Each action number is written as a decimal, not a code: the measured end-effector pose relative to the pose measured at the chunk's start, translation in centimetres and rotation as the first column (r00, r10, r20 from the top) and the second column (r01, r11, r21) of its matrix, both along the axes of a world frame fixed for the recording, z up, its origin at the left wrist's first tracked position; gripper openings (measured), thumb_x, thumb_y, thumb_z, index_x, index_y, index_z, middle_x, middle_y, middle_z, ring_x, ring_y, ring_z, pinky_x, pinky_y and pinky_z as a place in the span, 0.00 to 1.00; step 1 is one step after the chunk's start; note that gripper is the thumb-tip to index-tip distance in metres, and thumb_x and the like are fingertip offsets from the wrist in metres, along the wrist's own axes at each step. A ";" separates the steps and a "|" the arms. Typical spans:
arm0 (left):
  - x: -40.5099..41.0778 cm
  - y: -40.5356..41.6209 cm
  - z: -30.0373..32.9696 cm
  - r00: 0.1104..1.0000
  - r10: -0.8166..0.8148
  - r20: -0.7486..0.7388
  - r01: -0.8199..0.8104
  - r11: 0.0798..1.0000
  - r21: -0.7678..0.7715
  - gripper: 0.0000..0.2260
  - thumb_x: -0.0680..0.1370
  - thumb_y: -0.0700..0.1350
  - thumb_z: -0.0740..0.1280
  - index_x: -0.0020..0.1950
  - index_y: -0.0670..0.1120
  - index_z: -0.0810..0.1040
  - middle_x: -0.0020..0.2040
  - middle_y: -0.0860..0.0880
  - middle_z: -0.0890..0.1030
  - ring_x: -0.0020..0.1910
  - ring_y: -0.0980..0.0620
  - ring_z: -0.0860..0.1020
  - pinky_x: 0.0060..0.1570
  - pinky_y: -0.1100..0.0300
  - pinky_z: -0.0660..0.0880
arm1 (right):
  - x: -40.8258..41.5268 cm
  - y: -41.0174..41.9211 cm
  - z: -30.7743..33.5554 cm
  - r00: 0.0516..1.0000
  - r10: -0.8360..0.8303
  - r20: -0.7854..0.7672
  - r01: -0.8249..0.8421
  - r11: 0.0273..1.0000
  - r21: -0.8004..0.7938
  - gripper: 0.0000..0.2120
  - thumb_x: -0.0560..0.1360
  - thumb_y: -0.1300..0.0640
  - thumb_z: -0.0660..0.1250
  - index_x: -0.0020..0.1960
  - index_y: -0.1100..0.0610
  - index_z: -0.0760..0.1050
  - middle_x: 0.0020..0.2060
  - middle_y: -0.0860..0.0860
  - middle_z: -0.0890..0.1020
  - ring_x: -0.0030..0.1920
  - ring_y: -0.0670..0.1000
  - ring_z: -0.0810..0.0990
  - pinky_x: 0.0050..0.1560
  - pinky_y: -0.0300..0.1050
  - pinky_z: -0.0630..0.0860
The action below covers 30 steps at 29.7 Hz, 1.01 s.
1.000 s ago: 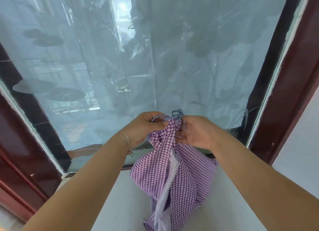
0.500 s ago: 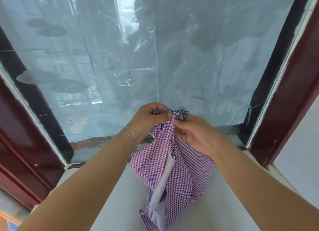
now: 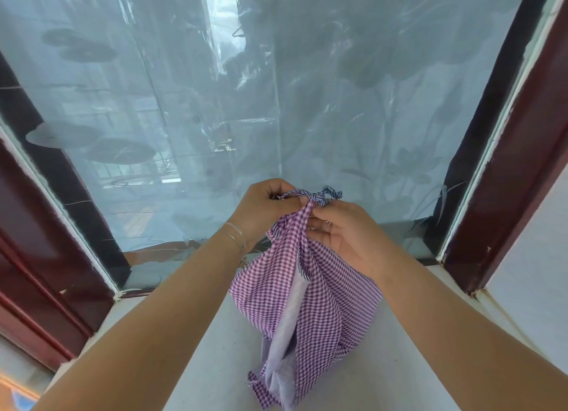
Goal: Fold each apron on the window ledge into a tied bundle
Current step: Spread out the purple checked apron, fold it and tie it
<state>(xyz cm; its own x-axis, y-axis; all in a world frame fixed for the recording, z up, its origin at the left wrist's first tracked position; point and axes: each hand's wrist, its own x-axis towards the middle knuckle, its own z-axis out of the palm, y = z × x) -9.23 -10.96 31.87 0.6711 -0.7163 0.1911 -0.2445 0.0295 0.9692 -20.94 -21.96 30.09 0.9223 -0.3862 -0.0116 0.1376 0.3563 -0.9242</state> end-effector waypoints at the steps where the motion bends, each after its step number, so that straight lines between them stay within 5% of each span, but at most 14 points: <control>1: 0.0 -0.1 0.1 1.000 0.001 0.004 -0.001 1.000 0.000 0.03 0.72 0.39 0.74 0.40 0.44 0.81 0.37 0.49 0.82 0.37 0.55 0.80 0.40 0.63 0.78 | 0.0 0.2 -0.1 1.000 0.015 0.013 -0.015 1.000 -0.005 0.05 0.77 0.66 0.64 0.51 0.67 0.76 0.44 0.57 0.83 0.45 0.52 0.82 0.49 0.45 0.81; 7: 1.0 0.5 1.3 0.980 -0.122 0.155 0.089 0.975 0.202 0.06 0.74 0.46 0.72 0.39 0.45 0.80 0.35 0.51 0.80 0.34 0.58 0.77 0.39 0.66 0.74 | 0.5 -0.4 0.1 0.997 -0.069 -0.031 0.067 0.996 -0.055 0.04 0.76 0.65 0.65 0.48 0.63 0.79 0.42 0.54 0.84 0.44 0.51 0.82 0.47 0.45 0.80; 12: 2.2 2.2 2.4 0.913 -0.371 0.170 0.212 0.786 0.580 0.30 0.69 0.70 0.61 0.37 0.42 0.75 0.34 0.44 0.74 0.33 0.54 0.72 0.43 0.64 0.68 | 0.4 -3.6 2.7 0.997 -0.007 -0.071 0.002 0.997 -0.075 0.05 0.78 0.66 0.62 0.52 0.61 0.75 0.40 0.53 0.82 0.40 0.49 0.81 0.40 0.42 0.80; 14: 2.0 2.3 2.1 0.885 -0.430 0.177 0.240 0.749 0.618 0.30 0.61 0.78 0.61 0.30 0.49 0.66 0.29 0.52 0.67 0.30 0.55 0.65 0.37 0.64 0.64 | 0.6 -4.7 4.2 0.998 -0.015 -0.055 0.010 0.996 -0.084 0.06 0.78 0.67 0.61 0.51 0.61 0.75 0.38 0.52 0.82 0.37 0.48 0.81 0.38 0.41 0.79; 17: 1.3 2.2 2.5 0.865 -0.462 0.197 0.259 0.746 0.613 0.26 0.64 0.71 0.64 0.25 0.49 0.67 0.24 0.61 0.67 0.24 0.62 0.66 0.31 0.70 0.63 | 1.2 -6.0 6.2 0.994 -0.024 -0.104 0.000 0.974 -0.227 0.05 0.78 0.65 0.63 0.53 0.59 0.75 0.39 0.53 0.82 0.38 0.49 0.82 0.40 0.42 0.78; 20: 0.4 1.9 3.3 0.841 -0.493 0.225 0.334 0.799 0.500 0.16 0.70 0.62 0.62 0.39 0.53 0.83 0.46 0.59 0.82 0.45 0.65 0.79 0.49 0.76 0.69 | 1.9 -8.5 8.2 0.984 -0.168 -0.065 0.130 0.913 -0.386 0.10 0.79 0.62 0.63 0.59 0.53 0.70 0.48 0.55 0.80 0.47 0.52 0.80 0.49 0.45 0.77; 22: -0.2 1.6 3.9 0.815 -0.466 0.345 0.315 0.855 0.411 0.19 0.73 0.58 0.60 0.45 0.46 0.84 0.54 0.63 0.80 0.53 0.69 0.74 0.54 0.77 0.65 | 2.3 -10.3 9.4 0.956 -0.291 -0.042 0.226 0.818 -0.529 0.08 0.80 0.61 0.63 0.59 0.54 0.71 0.48 0.54 0.80 0.48 0.53 0.79 0.52 0.48 0.77; 24: -0.8 0.9 4.6 0.755 -0.422 0.502 0.269 0.897 0.351 0.20 0.75 0.57 0.59 0.47 0.46 0.85 0.56 0.64 0.78 0.57 0.62 0.69 0.59 0.73 0.63 | 2.5 -12.0 10.4 0.917 -0.399 -0.026 0.312 0.755 -0.577 0.04 0.80 0.62 0.62 0.53 0.55 0.73 0.44 0.53 0.78 0.43 0.52 0.78 0.48 0.48 0.78; 27: -1.8 0.4 6.5 0.713 -0.349 0.608 0.250 0.937 0.245 0.22 0.76 0.56 0.60 0.41 0.38 0.82 0.44 0.46 0.79 0.48 0.57 0.70 0.55 0.67 0.64 | 2.8 -13.8 11.7 0.854 -0.520 -0.006 0.442 0.732 -0.517 0.09 0.80 0.63 0.60 0.42 0.54 0.72 0.39 0.53 0.76 0.40 0.53 0.75 0.41 0.45 0.74; 30: -1.0 0.1 9.6 0.772 -0.183 0.609 0.135 0.983 0.124 0.26 0.73 0.58 0.62 0.36 0.34 0.77 0.35 0.45 0.74 0.38 0.58 0.70 0.45 0.66 0.66 | 2.8 -14.0 13.3 0.792 -0.602 0.101 0.560 0.652 -0.511 0.05 0.80 0.60 0.60 0.47 0.56 0.72 0.40 0.51 0.76 0.43 0.52 0.75 0.41 0.45 0.74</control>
